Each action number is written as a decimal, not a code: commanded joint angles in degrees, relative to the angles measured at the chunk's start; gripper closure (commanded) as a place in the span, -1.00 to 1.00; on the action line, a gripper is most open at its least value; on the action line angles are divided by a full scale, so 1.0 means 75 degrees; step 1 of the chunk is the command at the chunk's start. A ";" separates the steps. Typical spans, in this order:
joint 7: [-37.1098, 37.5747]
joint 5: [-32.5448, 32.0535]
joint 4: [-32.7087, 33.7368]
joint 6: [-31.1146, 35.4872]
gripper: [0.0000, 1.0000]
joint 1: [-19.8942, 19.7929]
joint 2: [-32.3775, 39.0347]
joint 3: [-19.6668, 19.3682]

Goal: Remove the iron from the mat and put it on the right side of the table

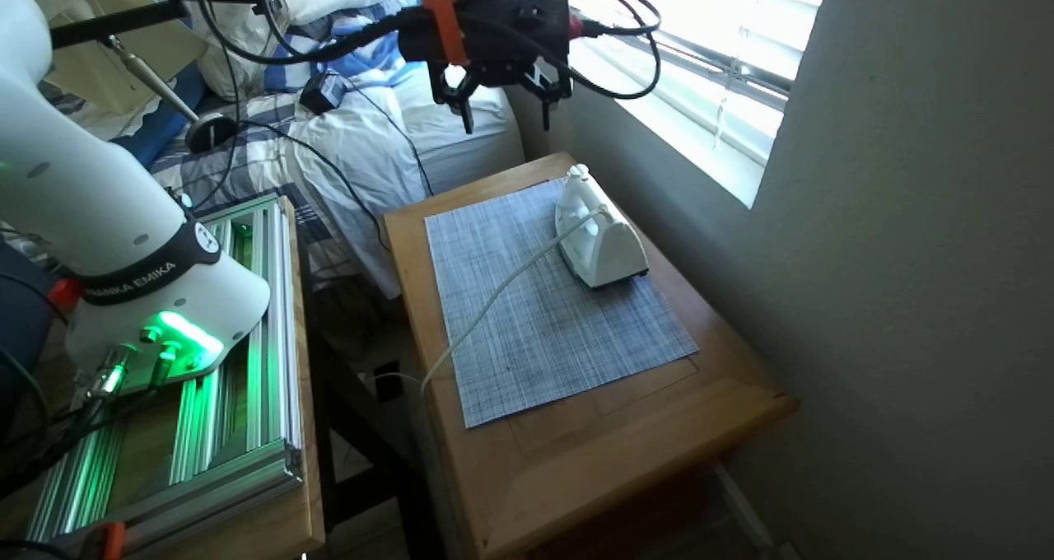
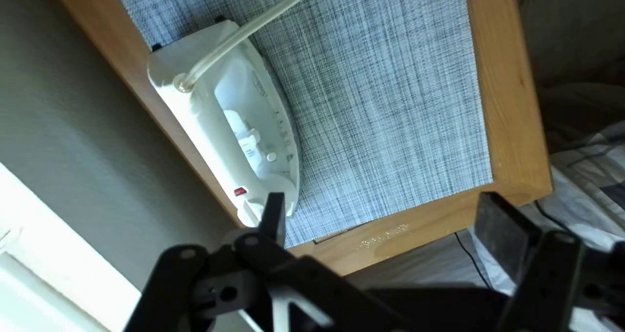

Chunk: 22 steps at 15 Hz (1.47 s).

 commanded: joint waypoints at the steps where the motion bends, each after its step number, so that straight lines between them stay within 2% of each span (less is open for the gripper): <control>1: -0.1384 0.1336 0.0018 0.0928 -1.00 0.0087 0.0871 0.0211; 3: -0.2100 0.2064 0.0130 0.1034 -1.00 -0.0008 0.1207 0.0447; 6: -0.3787 0.3498 0.0415 0.0603 -1.00 -0.0288 0.1713 0.0848; 7: -0.4057 0.3647 0.0455 0.0618 -1.00 -0.0417 0.1896 0.0943; 9: -0.4259 0.3522 0.0535 0.0959 -1.00 -0.0635 0.2254 0.1051; 11: -0.4198 0.3035 0.0637 0.1260 -1.00 -0.0805 0.2586 0.1128; 14: -0.3586 0.1735 0.0764 0.1924 -1.00 -0.0868 0.2972 0.1156; 15: -0.3747 0.2148 0.0521 0.1636 -1.00 -0.1127 0.2608 0.1386; 17: -0.3549 0.1749 0.0616 0.1821 -1.00 -0.1176 0.2817 0.1443; 22: -0.3603 0.1583 0.1013 0.1786 -1.00 -0.1346 0.3104 0.1683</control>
